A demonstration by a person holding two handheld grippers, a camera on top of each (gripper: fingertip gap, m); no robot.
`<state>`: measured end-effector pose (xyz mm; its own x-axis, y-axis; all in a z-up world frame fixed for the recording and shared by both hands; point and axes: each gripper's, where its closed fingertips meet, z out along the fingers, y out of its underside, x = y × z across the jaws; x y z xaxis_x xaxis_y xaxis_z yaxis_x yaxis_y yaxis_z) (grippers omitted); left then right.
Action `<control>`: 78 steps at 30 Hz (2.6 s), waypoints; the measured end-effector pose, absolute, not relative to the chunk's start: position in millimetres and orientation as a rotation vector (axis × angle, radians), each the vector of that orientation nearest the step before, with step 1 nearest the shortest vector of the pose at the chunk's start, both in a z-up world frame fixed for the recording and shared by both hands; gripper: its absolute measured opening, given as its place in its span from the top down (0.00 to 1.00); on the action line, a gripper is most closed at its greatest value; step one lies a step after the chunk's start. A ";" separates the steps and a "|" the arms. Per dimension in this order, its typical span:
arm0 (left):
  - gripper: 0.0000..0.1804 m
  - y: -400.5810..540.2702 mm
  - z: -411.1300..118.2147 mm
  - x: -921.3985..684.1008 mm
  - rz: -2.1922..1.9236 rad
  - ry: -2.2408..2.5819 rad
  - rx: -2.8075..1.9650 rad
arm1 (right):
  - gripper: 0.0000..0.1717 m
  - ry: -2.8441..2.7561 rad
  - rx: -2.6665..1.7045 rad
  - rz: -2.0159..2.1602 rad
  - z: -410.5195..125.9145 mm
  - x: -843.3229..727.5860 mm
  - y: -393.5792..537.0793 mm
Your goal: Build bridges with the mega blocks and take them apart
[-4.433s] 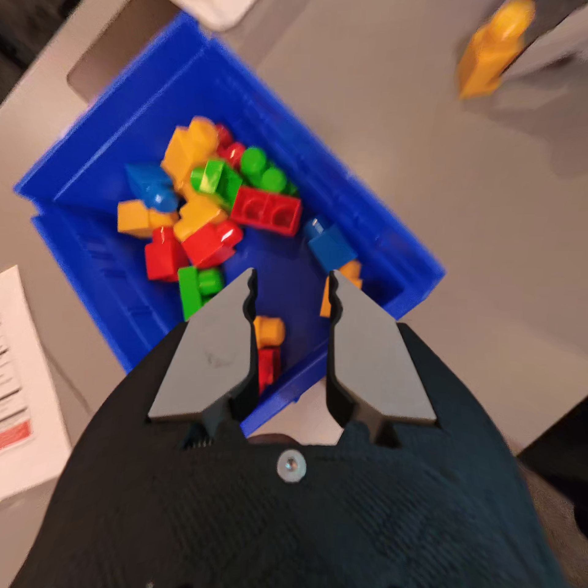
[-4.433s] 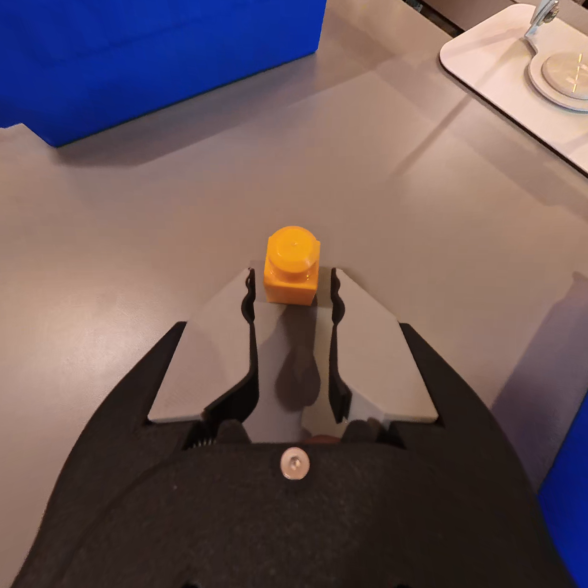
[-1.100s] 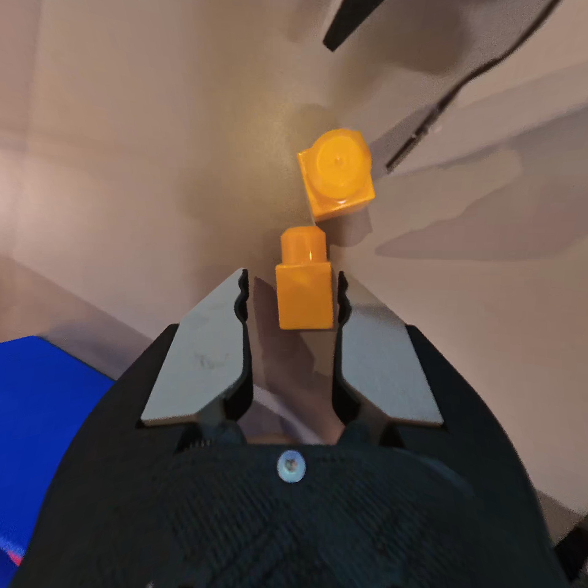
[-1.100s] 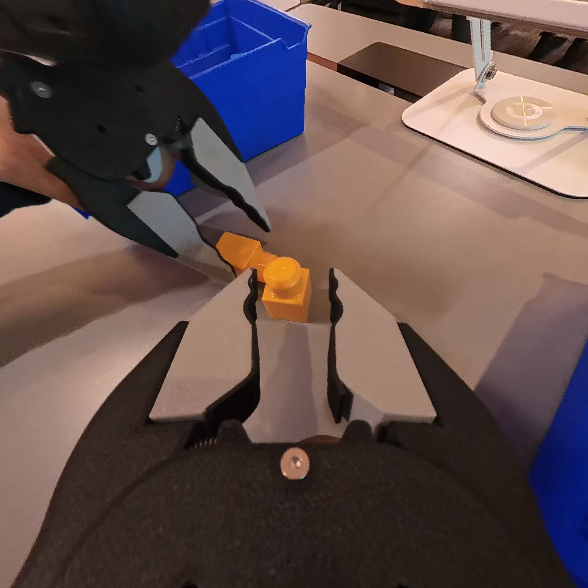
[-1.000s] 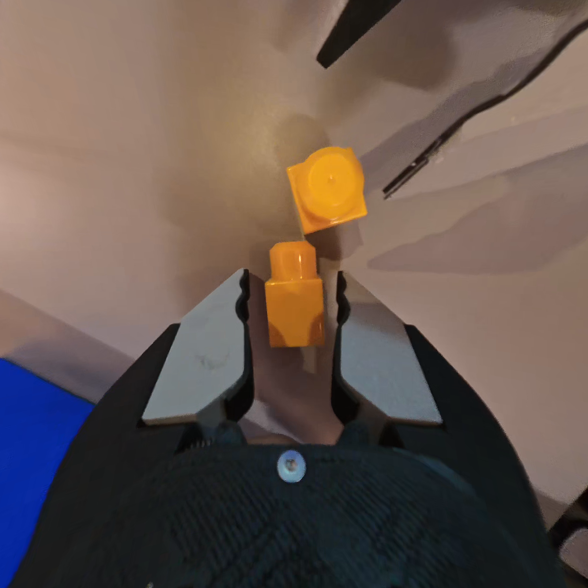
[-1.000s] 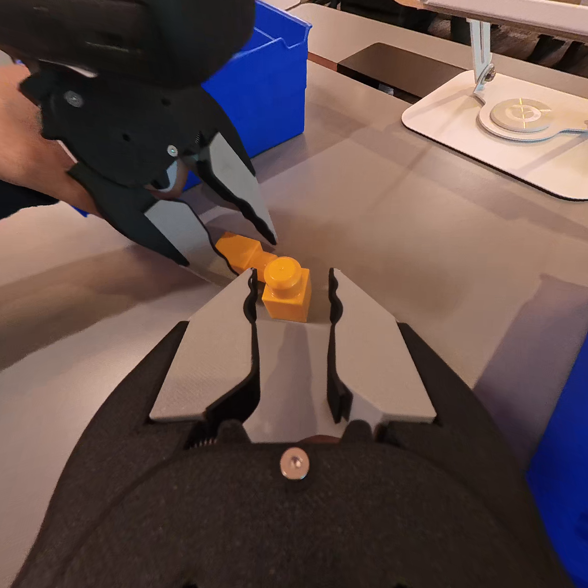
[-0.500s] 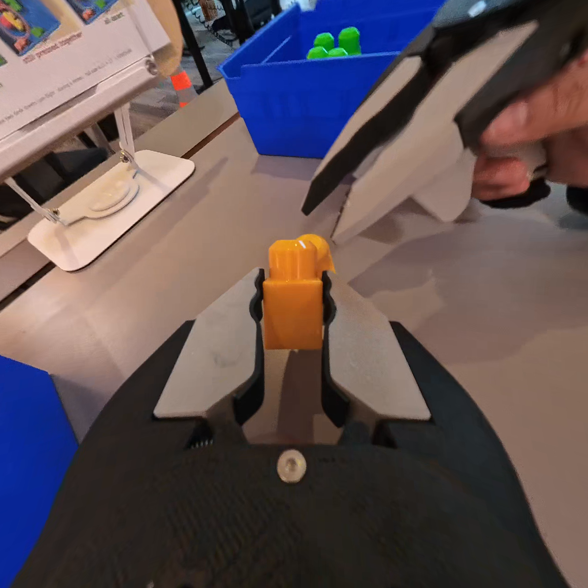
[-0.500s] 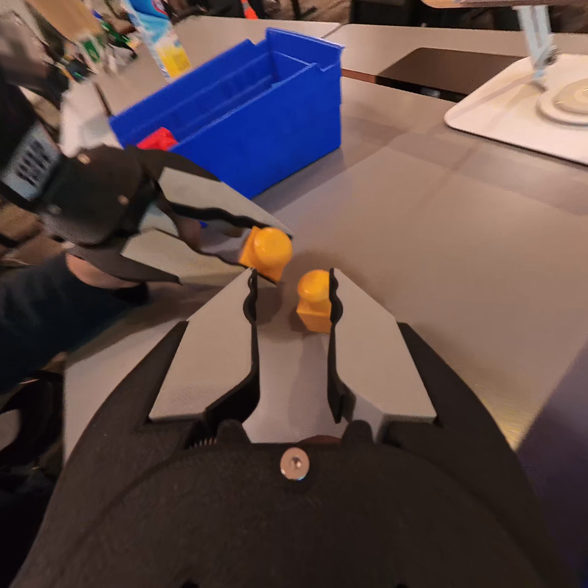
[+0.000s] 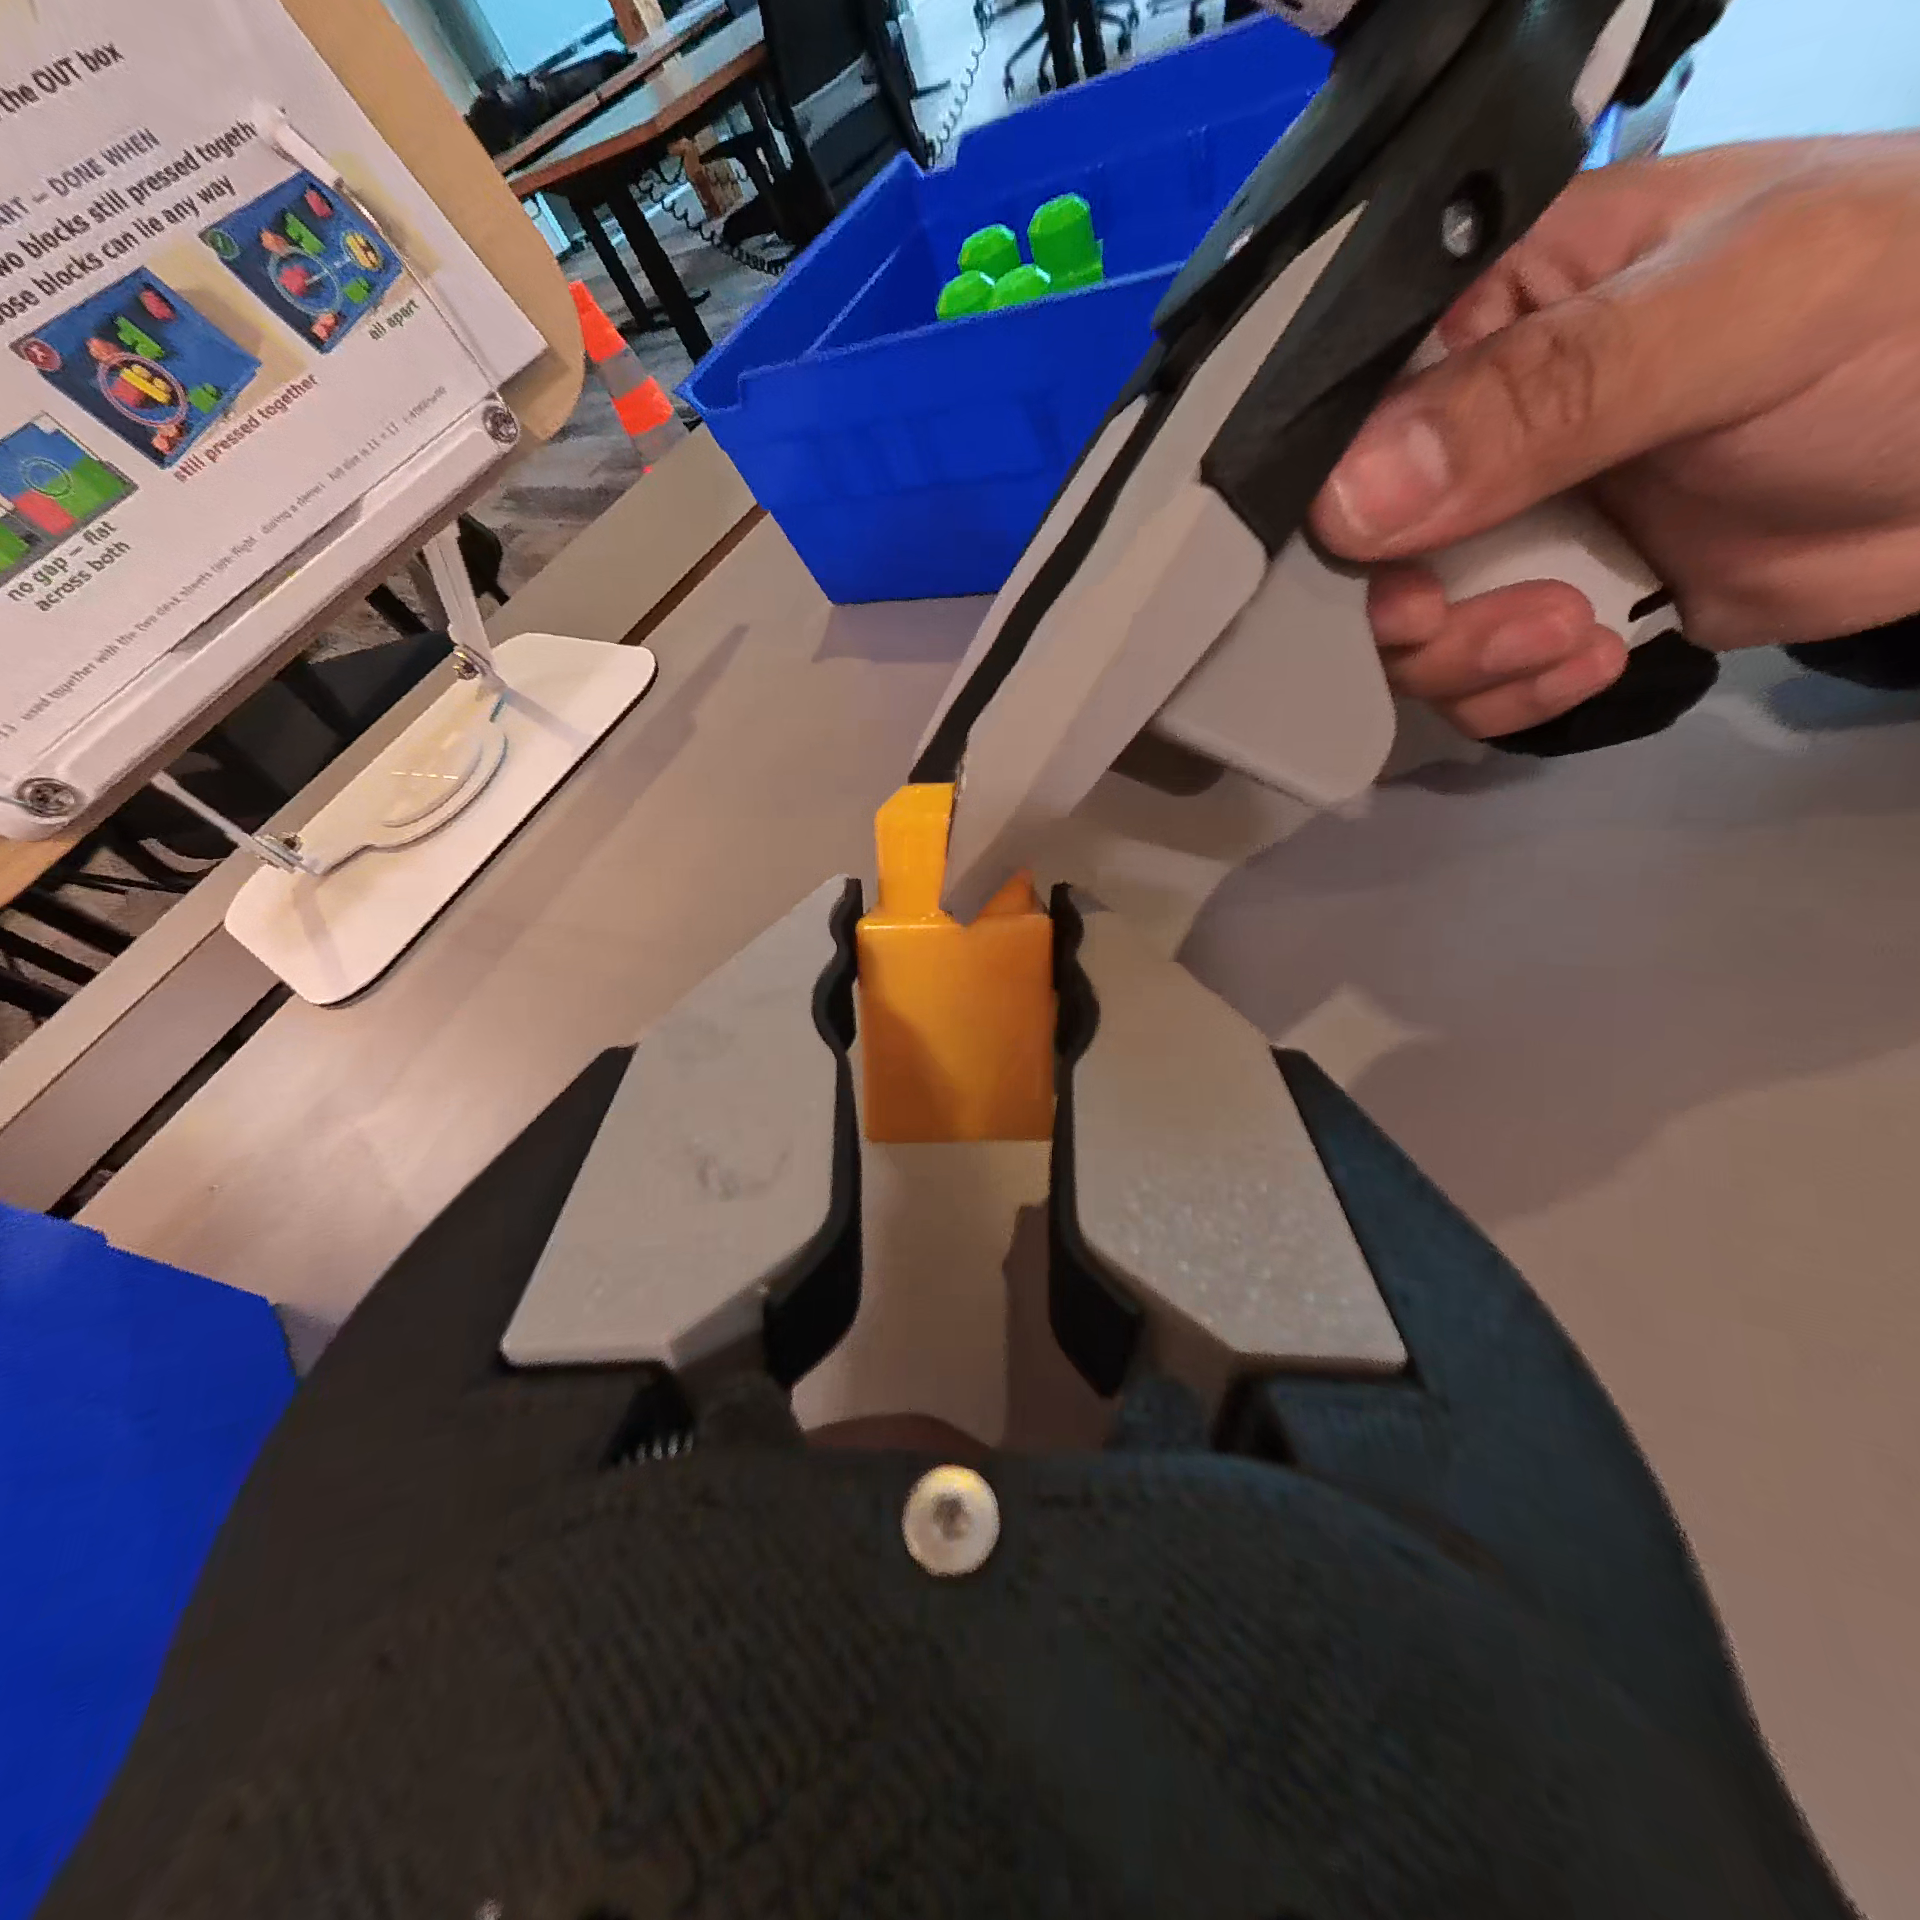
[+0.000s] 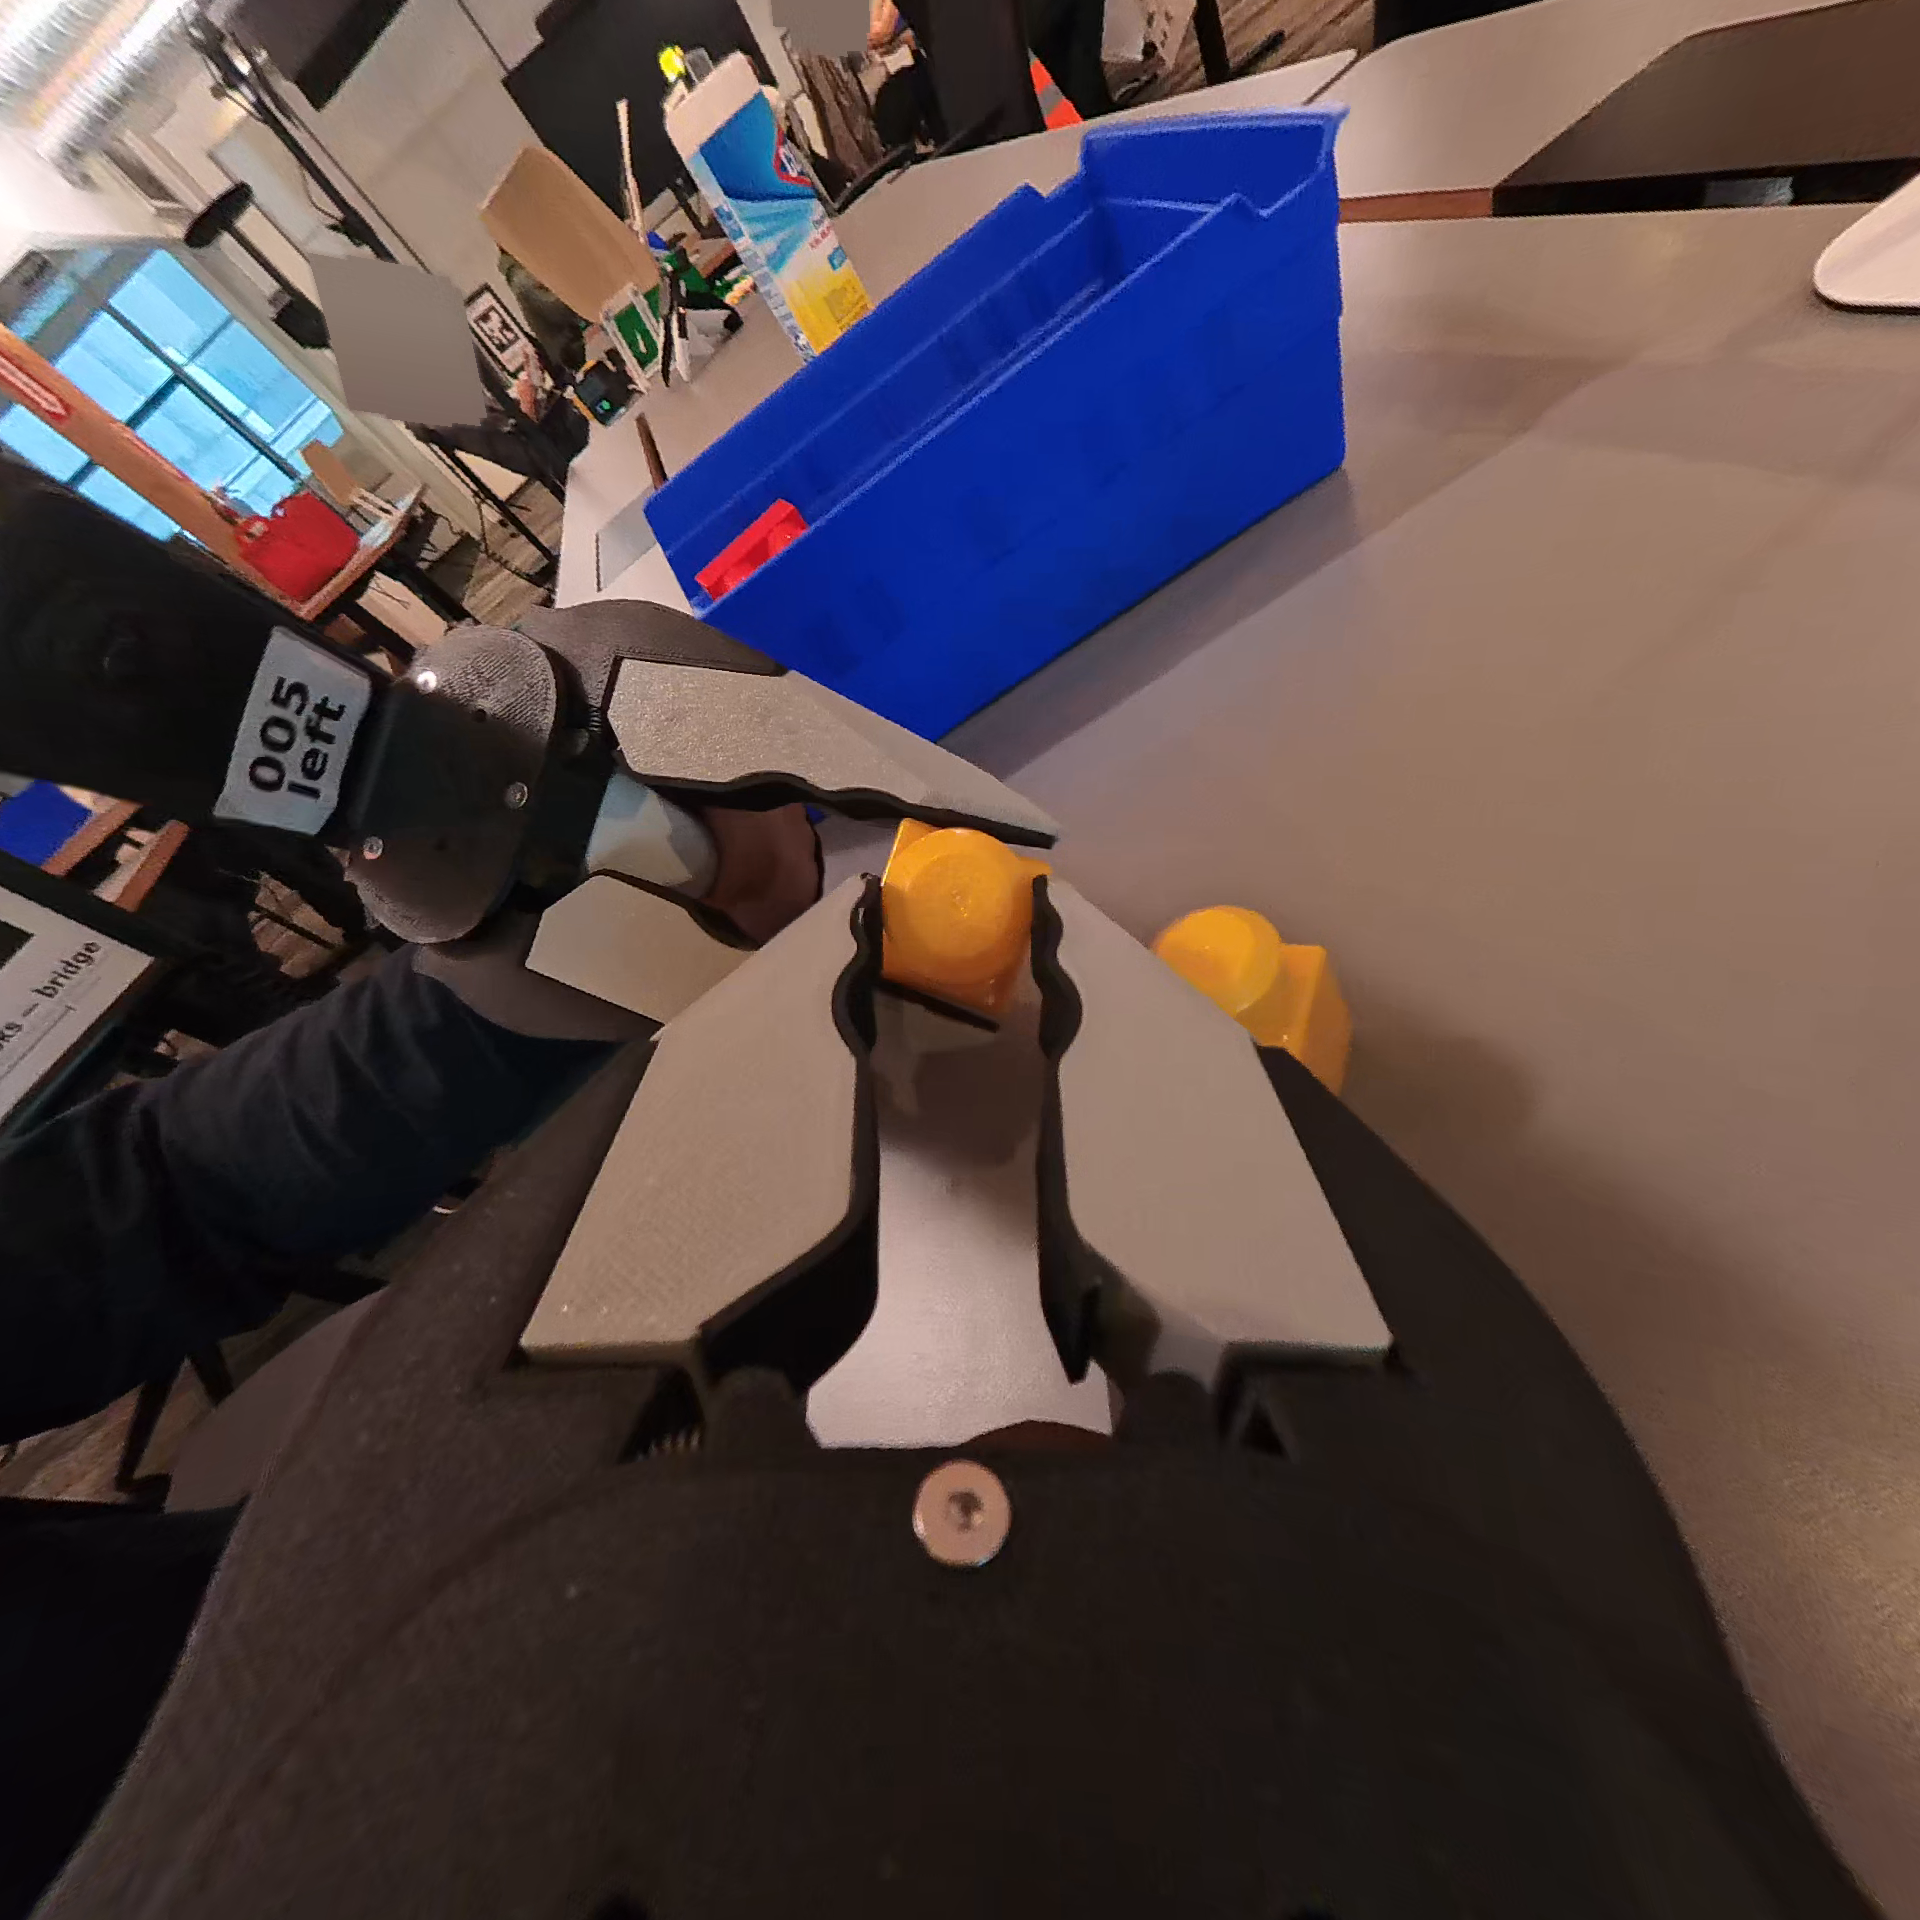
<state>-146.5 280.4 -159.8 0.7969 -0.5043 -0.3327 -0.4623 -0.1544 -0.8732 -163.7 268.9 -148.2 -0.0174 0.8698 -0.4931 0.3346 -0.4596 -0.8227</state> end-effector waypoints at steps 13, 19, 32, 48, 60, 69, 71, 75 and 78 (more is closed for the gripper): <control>0.70 278.5 -194.4 -160.1 -0.139 0.688 -1.923 | 0.86 -1.296 -1.736 0.672 -137.1 -117.6 325.2; 0.70 286.7 -207.9 -159.8 -0.134 0.673 -2.007 | 0.85 -1.345 -1.834 0.480 -168.4 -116.3 333.9; 0.72 304.8 -229.4 -160.6 -0.095 0.755 -2.131 | 0.85 -1.351 -1.942 0.600 -199.9 -134.5 326.5; 0.78 314.5 -228.1 -156.6 -0.225 0.770 -2.127 | 0.79 -1.169 -1.880 0.683 -177.6 -137.8 342.0; 0.79 302.9 -221.1 -166.2 -0.222 0.691 -2.106 | 0.96 -1.385 -1.959 0.589 -186.3 -112.4 327.3; 0.79 302.6 -225.4 -162.1 -0.179 0.747 -2.107 | 0.92 -1.458 -2.008 0.563 -209.8 -119.2 320.0; 0.79 303.2 -226.3 -161.8 -0.169 0.752 -2.109 | 0.92 -1.476 -2.008 0.559 -213.7 -121.6 317.8; 0.79 304.7 -224.6 -164.0 -0.178 0.726 -2.108 | 0.92 -1.506 -1.986 0.596 -214.1 -127.7 309.9; 0.79 305.5 -220.8 -166.3 -0.200 0.695 -2.096 | 0.91 -1.463 -1.970 0.607 -205.0 -125.7 314.9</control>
